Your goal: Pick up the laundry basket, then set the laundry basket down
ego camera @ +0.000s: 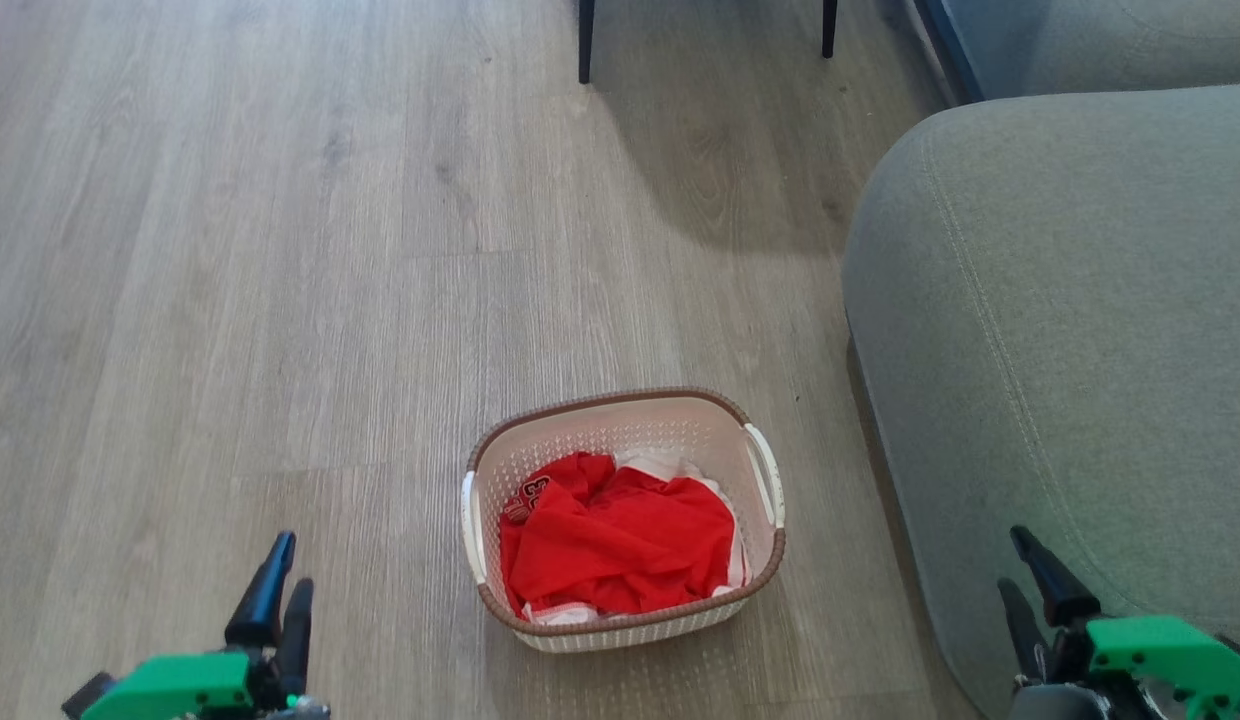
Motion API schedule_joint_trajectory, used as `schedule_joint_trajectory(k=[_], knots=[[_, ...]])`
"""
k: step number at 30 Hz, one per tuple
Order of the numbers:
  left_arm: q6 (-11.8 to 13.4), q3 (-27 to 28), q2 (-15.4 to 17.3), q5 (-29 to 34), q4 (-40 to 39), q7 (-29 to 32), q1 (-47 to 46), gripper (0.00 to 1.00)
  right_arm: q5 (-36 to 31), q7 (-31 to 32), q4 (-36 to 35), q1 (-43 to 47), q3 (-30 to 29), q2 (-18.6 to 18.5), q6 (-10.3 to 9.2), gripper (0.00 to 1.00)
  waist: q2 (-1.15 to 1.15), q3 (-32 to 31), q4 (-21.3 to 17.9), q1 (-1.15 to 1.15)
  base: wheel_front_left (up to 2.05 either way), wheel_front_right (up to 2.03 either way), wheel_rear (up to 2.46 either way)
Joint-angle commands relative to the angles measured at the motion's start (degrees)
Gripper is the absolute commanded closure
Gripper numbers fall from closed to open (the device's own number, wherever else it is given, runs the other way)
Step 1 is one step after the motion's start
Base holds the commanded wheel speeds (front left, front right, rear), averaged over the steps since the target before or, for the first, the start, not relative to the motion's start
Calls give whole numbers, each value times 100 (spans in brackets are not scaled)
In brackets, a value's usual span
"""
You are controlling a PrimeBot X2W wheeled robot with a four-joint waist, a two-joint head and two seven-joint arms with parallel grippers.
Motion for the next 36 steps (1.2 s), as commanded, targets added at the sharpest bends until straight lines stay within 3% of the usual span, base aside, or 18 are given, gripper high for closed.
schedule_joint_trajectory(k=[1, 18, 36], knots=[[-2, -37, 33, 28, -214, -53, -226, 0, -20, -53, -188, -183, 56, -19, 0, 0, 0, -4, 0, 0, 0, 0, 0], [78, -174, 40, 544, -488, -339, -203, 0, -483, -337, -256, -227, 286, -33, -1, 0, 0, -48, -3, 0, 0, 0, 0], [355, -413, 48, 2031, -801, -659, -209, 0, -1976, -656, -495, -325, 558, -47, -3, 0, 0, -72, -12, 0, 0, 0, 0]])
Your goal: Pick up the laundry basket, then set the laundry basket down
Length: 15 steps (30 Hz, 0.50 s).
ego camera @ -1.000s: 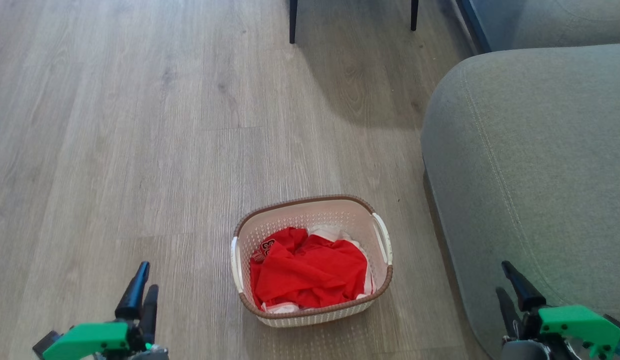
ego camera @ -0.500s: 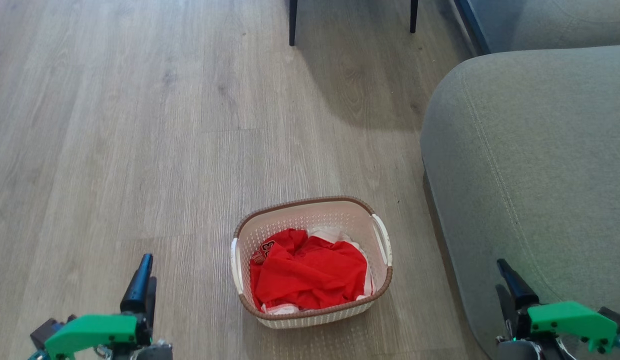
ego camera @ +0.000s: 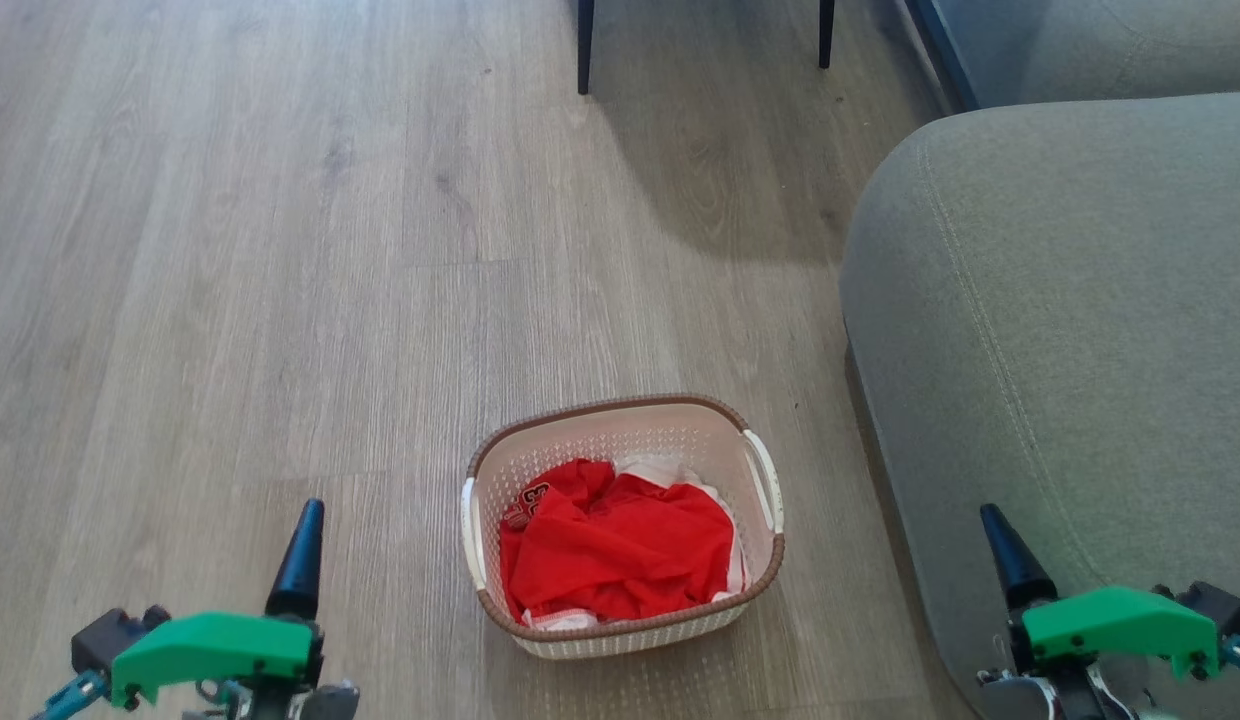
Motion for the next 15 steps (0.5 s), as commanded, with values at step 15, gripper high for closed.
schedule_joint_trajectory(k=[15], knots=[[202, -150, 63, 1668, -403, -285, -179, 0, -1341, -301, -385, -347, 339, -61, -4, 0, 0, -12, -11, 0, 0, 0, 0]])
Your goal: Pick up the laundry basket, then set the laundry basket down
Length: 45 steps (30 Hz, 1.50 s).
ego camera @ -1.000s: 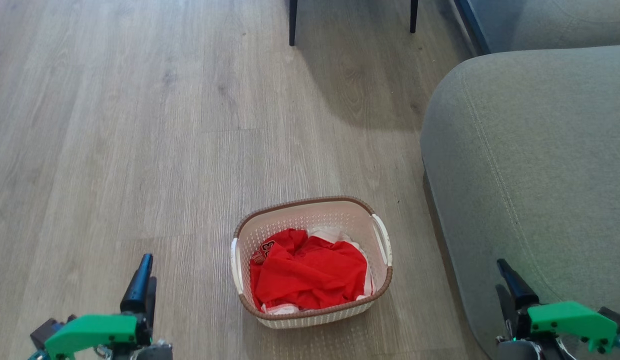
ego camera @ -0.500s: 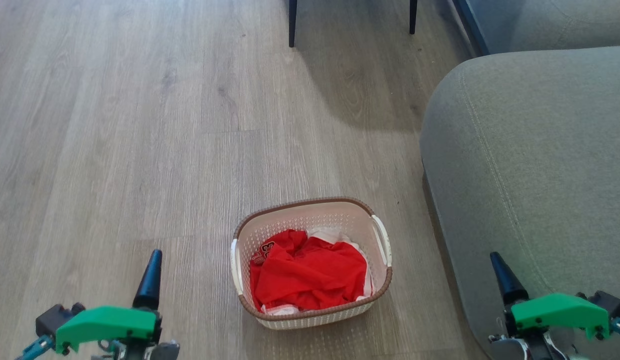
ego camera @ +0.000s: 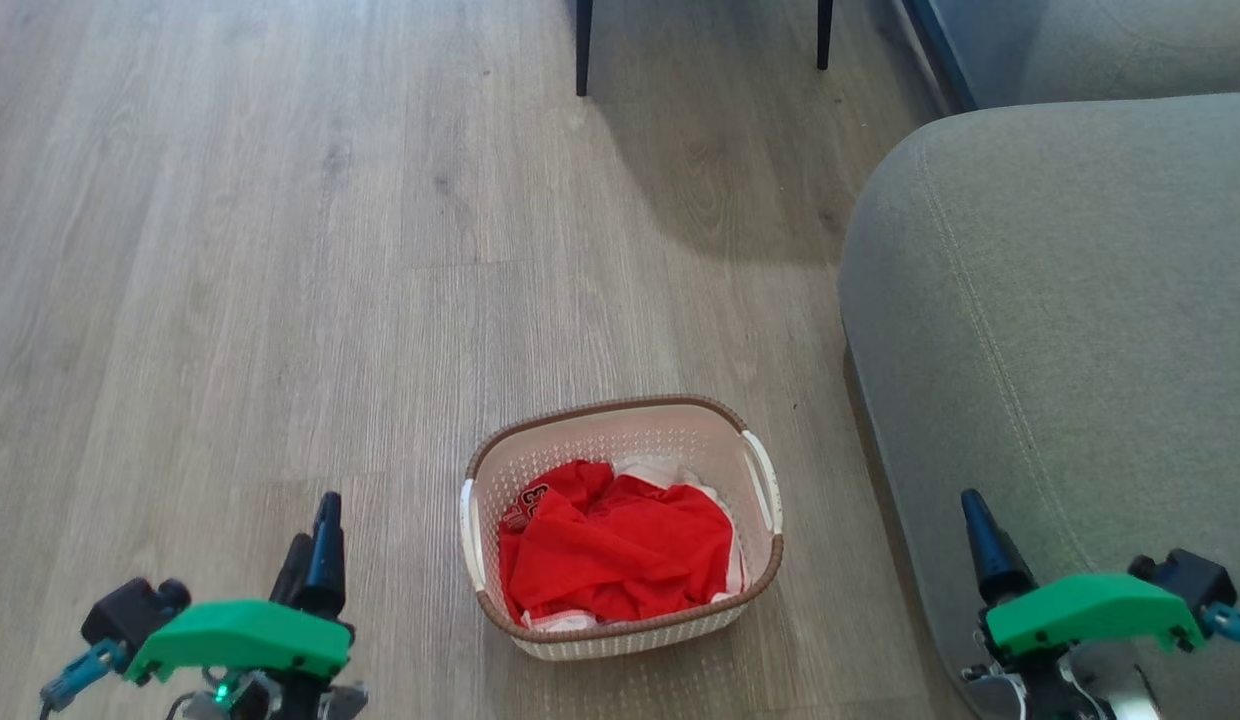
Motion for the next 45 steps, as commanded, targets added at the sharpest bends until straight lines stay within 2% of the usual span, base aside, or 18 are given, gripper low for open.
schedule_joint_trajectory(k=[1, 24, 45], knots=[[28, 28, 62, 167, -232, -77, -176, 0, -146, -71, -236, -309, 96, -61, -4, 0, 0, -1, -1, 0, 0, 0, 0], [262, -163, 72, 2146, -312, -463, 68, 0, -1776, -456, -433, -256, 400, -79, -5, 0, 0, 9, -14, 0, 0, 0, 0], [469, -368, 80, 3565, -431, -800, 219, 0, -3006, -791, -537, -198, 550, -94, -7, 0, 0, -27, -19, 0, 0, 0, 0]])
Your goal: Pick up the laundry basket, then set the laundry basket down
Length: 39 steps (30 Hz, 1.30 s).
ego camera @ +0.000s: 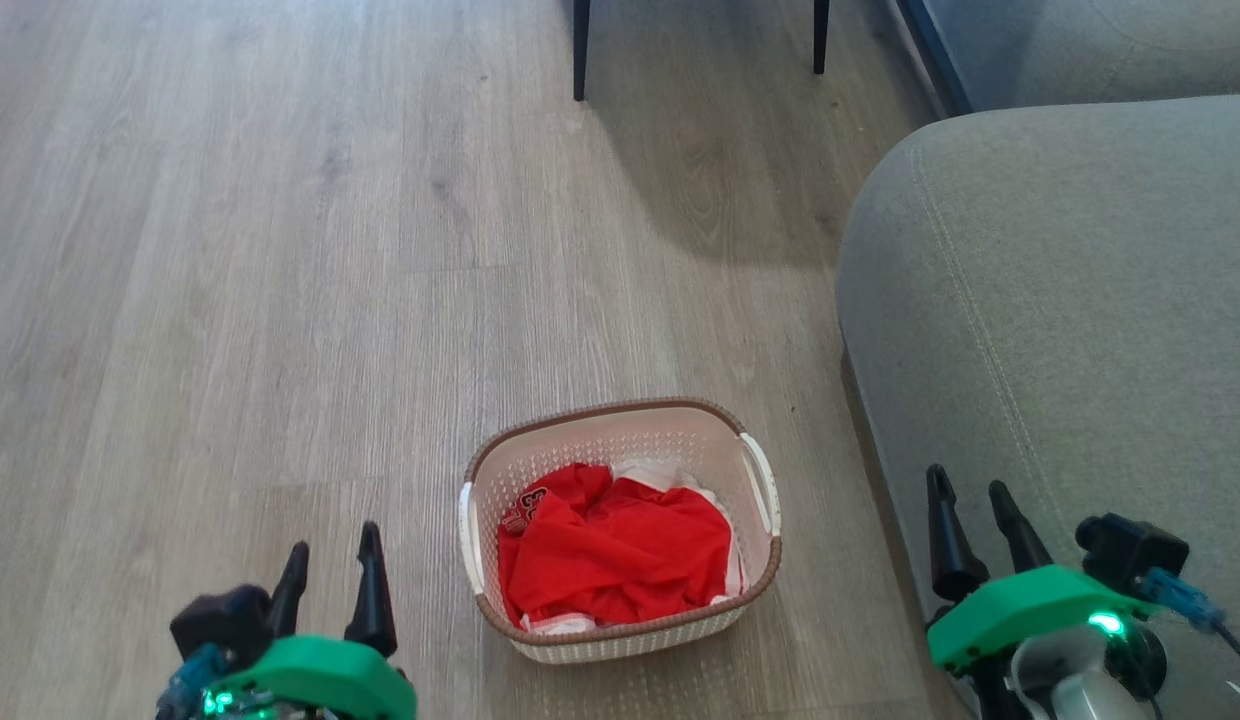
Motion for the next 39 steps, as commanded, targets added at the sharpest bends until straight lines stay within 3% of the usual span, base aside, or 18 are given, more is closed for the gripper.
schedule_joint_trajectory(k=[1, 26, 39], knots=[[29, 106, 66, 176, -221, -87, -106, 0, -163, -90, -241, -203, 113, -63, -7, 0, 0, -5, 0, 0, 0, 0, 0], [256, -144, 76, 1960, -349, -525, 155, 0, -1846, -526, -337, -140, 463, -84, -9, 0, 0, -114, -19, 0, 0, 0, 0], [248, -131, 76, 1957, -323, -533, 154, 0, -1880, -534, -307, -154, 474, -84, -9, 0, 0, -91, -29, 0, 0, 0, 0]])
